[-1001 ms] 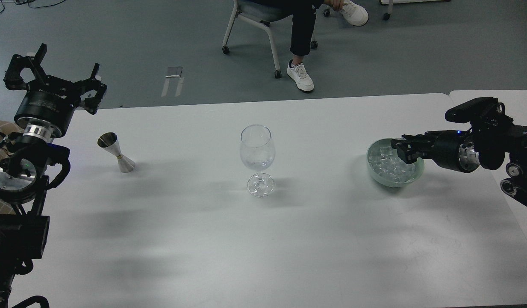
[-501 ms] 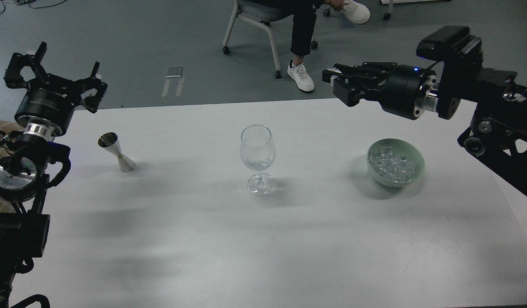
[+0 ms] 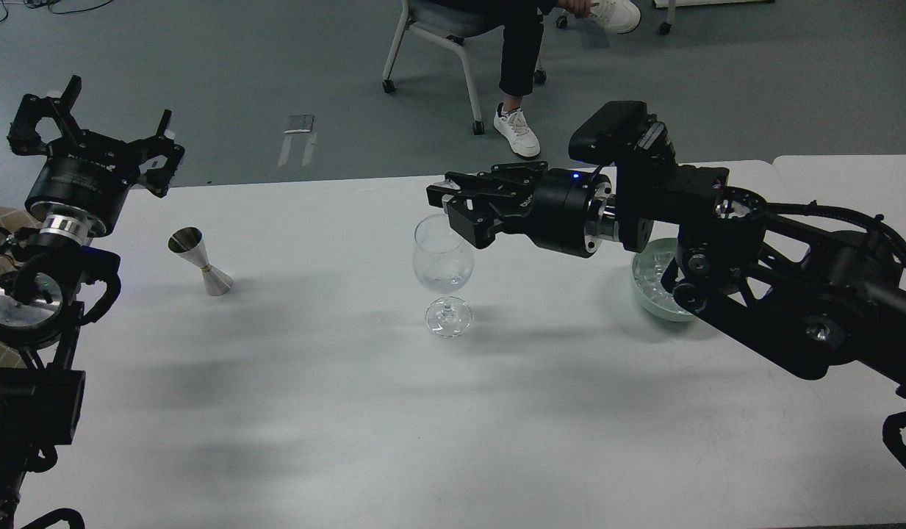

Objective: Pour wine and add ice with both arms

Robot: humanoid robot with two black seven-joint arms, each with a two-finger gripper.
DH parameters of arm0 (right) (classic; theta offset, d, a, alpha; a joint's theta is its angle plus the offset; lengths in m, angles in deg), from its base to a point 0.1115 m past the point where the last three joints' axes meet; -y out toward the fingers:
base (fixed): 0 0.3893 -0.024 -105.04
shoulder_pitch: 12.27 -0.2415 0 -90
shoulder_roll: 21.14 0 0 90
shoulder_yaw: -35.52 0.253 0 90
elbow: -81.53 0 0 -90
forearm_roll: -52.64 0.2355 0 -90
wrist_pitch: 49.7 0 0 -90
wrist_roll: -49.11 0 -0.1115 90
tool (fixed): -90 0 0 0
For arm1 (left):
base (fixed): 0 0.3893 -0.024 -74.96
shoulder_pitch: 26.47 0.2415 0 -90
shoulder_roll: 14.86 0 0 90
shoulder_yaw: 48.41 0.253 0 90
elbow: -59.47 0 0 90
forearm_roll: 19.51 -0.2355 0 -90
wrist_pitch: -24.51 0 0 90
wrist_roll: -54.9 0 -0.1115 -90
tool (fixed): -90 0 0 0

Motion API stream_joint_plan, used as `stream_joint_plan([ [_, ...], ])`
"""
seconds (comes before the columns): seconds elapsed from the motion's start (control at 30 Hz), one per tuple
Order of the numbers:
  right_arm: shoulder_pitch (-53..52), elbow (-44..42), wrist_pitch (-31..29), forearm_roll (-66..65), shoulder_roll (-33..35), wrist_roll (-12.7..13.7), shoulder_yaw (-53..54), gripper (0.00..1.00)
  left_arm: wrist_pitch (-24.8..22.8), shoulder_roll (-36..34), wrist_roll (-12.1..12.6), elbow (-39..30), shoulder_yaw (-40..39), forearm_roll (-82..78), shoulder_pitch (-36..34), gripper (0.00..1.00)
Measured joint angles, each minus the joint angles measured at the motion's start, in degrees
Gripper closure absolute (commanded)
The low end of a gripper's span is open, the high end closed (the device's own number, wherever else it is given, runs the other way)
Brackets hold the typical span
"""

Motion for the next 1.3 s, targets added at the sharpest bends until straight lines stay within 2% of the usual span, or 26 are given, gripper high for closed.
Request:
stream_joint_plan([
  [0.57, 0.6, -4.9, 0.3, -1.3, -5.0, 0.0, -0.5, 1.00, 0.0, 0.1, 0.2, 0.1, 0.0, -0.1, 0.1, 0.02],
  [0.83, 0.7, -5.6, 0.4, -5.0, -5.3, 0.1, -1.7, 1.00, 0.0, -0.1, 0.2, 0.0, 0.0, -0.1, -0.1, 0.02],
  [0.87, 0.7, -5.7, 0.5, -5.0, -5.3, 0.1, -1.7, 0.94, 0.0, -0.1, 0.2, 0.0, 0.0, -0.1, -0.1, 0.02],
  [1.0, 0.7, -5.9, 0.9, -5.0, -5.5, 0.1, -1.7, 0.81, 0.0, -0.1, 0.2, 0.0, 0.0, 0.0, 0.0, 0.02],
  [1.17, 0.6, -6.5, 2.1, -5.1, -5.6, 0.1, -1.5, 0.74, 0.1, -0.1, 0.0, 0.0, 0.0, 0.0, 0.0, 0.02],
  [1.3, 0.4, -6.6, 2.3, -5.1, -5.5, 0.1, -1.5, 0.61, 0.1, -0.1, 0.0, 0.0, 0.0, -0.1, 0.0, 0.02],
])
